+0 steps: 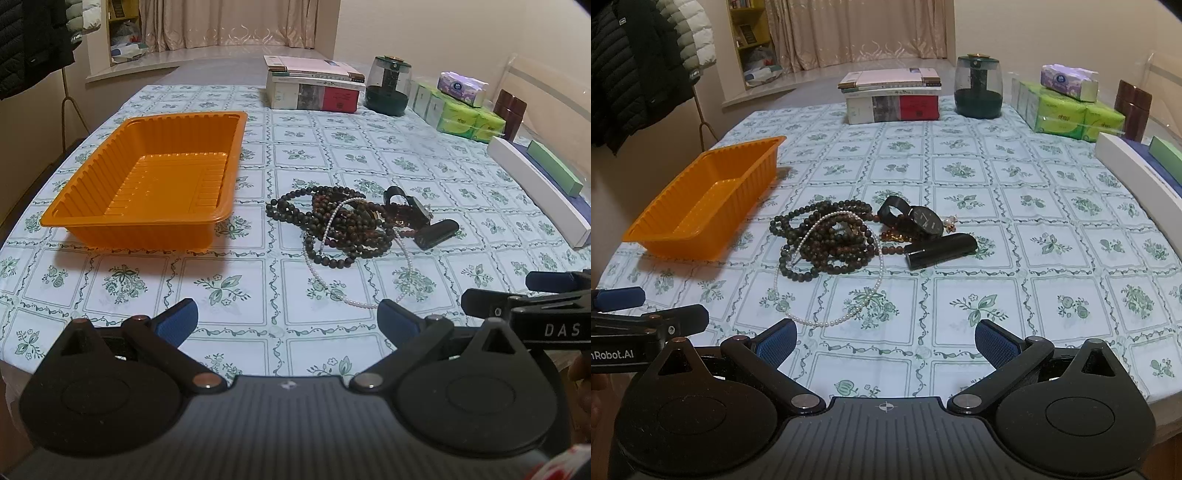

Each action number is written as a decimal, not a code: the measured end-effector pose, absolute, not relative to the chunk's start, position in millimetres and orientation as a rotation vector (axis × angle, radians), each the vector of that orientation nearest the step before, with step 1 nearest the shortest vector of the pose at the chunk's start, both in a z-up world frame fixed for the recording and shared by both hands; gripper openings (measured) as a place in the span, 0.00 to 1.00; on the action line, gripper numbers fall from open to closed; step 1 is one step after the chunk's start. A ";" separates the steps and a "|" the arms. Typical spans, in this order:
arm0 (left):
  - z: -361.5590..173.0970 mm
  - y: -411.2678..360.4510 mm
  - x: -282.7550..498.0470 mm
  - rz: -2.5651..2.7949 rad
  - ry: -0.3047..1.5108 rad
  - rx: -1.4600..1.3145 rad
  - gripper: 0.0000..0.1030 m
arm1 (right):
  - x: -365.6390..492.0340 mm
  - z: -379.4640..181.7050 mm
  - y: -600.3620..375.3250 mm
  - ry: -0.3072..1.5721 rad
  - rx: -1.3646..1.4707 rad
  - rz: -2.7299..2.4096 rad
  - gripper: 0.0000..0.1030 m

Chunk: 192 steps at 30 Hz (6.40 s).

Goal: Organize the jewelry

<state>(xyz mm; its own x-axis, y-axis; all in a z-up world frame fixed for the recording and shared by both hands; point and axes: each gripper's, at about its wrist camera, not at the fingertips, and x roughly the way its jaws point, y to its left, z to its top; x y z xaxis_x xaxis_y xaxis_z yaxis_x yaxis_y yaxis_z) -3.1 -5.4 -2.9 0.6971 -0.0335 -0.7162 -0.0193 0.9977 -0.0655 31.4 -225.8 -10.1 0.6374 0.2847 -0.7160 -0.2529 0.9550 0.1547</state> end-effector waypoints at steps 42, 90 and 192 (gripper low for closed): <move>-6.8 -4.8 -1.3 -0.006 0.807 -0.073 0.99 | 33.0 -13.8 -225.3 0.831 0.037 0.308 0.99; 15.0 155.9 11.0 0.174 0.640 -0.354 0.85 | 57.0 -14.1 -204.6 0.830 0.009 0.316 0.99; 30.7 135.7 85.9 0.160 0.705 0.195 0.04 | 124.3 52.5 -172.1 0.512 -0.179 0.409 0.02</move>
